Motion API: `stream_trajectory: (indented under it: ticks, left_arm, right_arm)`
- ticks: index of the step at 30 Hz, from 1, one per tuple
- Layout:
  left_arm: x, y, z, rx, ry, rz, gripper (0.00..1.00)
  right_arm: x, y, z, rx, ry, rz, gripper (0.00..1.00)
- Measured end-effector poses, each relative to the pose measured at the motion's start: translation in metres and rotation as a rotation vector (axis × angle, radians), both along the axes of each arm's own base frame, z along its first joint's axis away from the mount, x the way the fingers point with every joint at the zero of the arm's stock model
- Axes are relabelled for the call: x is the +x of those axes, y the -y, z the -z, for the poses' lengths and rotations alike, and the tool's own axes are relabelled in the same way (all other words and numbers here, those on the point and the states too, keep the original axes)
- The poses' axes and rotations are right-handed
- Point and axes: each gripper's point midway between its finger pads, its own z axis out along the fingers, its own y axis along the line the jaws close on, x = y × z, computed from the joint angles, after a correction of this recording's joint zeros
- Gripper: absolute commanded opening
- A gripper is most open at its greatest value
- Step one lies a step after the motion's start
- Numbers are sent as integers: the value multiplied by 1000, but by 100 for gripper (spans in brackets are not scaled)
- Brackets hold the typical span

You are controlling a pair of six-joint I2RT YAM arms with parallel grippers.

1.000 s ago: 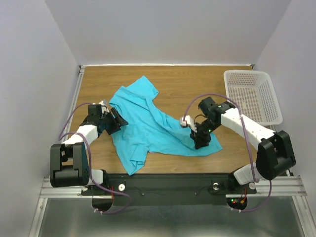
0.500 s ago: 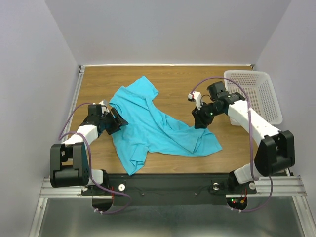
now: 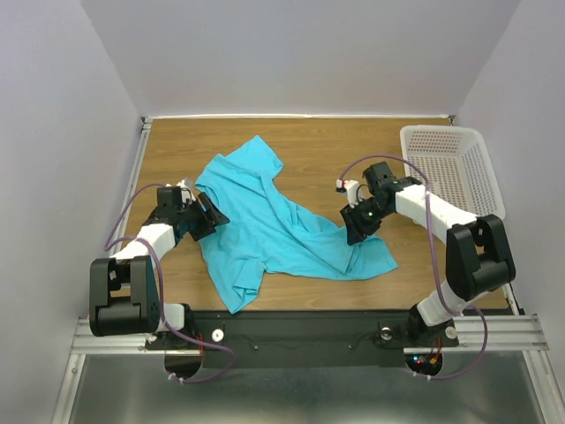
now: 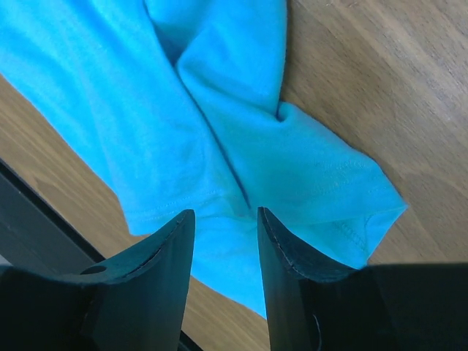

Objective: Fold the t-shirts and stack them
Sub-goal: Flatten the tshirt out

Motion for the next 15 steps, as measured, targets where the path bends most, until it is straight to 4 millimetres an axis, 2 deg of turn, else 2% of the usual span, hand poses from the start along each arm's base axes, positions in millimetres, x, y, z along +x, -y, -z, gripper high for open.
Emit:
stream_trajectory:
  ticks: [7, 15]
  left_arm:
    - [0, 0, 0, -1, 0, 1, 69]
    - [0, 0, 0, -2, 0, 2, 69]
  right_arm:
    - [0, -1, 16, -9, -33, 5, 46]
    - [-3, -8, 17, 0, -34, -17, 38]
